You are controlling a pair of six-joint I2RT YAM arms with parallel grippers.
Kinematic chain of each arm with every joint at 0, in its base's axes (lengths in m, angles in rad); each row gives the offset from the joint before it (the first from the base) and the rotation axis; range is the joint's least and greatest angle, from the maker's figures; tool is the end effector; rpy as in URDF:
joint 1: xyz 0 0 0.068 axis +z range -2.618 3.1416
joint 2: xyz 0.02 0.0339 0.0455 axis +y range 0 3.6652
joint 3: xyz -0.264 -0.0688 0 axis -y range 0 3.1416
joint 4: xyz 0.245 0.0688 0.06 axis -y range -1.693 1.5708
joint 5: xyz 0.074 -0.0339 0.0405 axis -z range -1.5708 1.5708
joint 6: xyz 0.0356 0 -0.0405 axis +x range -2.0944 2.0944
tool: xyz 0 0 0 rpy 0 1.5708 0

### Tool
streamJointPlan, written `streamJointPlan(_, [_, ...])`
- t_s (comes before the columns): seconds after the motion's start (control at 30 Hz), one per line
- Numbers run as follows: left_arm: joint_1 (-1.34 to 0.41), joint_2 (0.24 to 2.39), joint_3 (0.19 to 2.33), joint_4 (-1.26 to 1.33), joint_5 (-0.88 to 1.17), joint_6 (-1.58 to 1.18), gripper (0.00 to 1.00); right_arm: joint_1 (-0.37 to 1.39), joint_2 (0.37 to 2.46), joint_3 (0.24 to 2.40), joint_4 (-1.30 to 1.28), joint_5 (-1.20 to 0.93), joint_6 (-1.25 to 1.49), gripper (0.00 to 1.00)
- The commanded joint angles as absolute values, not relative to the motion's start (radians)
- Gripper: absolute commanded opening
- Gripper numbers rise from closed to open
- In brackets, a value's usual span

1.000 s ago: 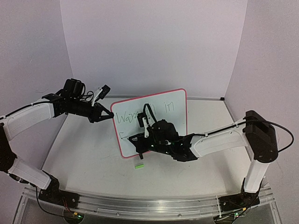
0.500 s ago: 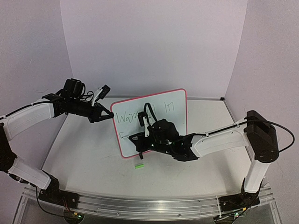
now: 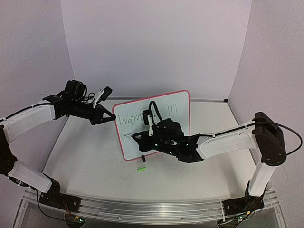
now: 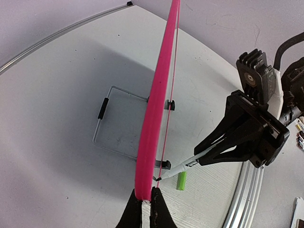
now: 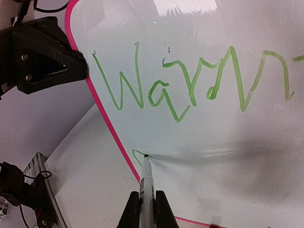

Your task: Write a sentence on the whiteboard

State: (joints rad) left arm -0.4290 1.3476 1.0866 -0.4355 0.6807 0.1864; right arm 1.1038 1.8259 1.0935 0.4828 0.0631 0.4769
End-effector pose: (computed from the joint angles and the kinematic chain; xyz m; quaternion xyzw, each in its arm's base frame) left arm 0.2560 -0.1417 0.3005 0.3933 0.7711 -0.3485 0.3595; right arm 0.1889 0.3696 0.2227 -0.2249 0.7567 0.4183 0.4492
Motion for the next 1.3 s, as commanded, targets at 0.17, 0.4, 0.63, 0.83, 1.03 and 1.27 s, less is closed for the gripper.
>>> streamJointPlan(0.17, [-0.459, 1.374, 1.083, -0.507, 0.655, 0.219, 0.0, 1.094, 1.836, 1.077, 0.511, 0.08, 0.513, 0.0])
streamJointPlan(0.4, [-0.46, 1.377, 1.083, -0.506, 0.655, 0.218, 0.0, 1.094, 1.845, 1.055, 0.505, 0.071, 0.527, 0.0])
streamJointPlan(0.63, [-0.463, 1.38, 1.084, -0.507, 0.655, 0.218, 0.0, 1.094, 1.844, 1.046, 0.499, 0.085, 0.529, 0.0])
streamJointPlan(0.83, [-0.465, 1.38, 1.085, -0.509, 0.654, 0.219, 0.0, 1.094, 1.837, 1.056, 0.488, 0.094, 0.522, 0.0])
streamJointPlan(1.03, [-0.465, 1.376, 1.083, -0.509, 0.652, 0.219, 0.0, 1.093, 1.813, 1.051, 0.479, 0.107, 0.514, 0.0])
streamJointPlan(1.27, [-0.466, 1.379, 1.084, -0.509, 0.652, 0.218, 0.0, 1.093, 1.75, 1.033, 0.475, 0.108, 0.503, 0.0])
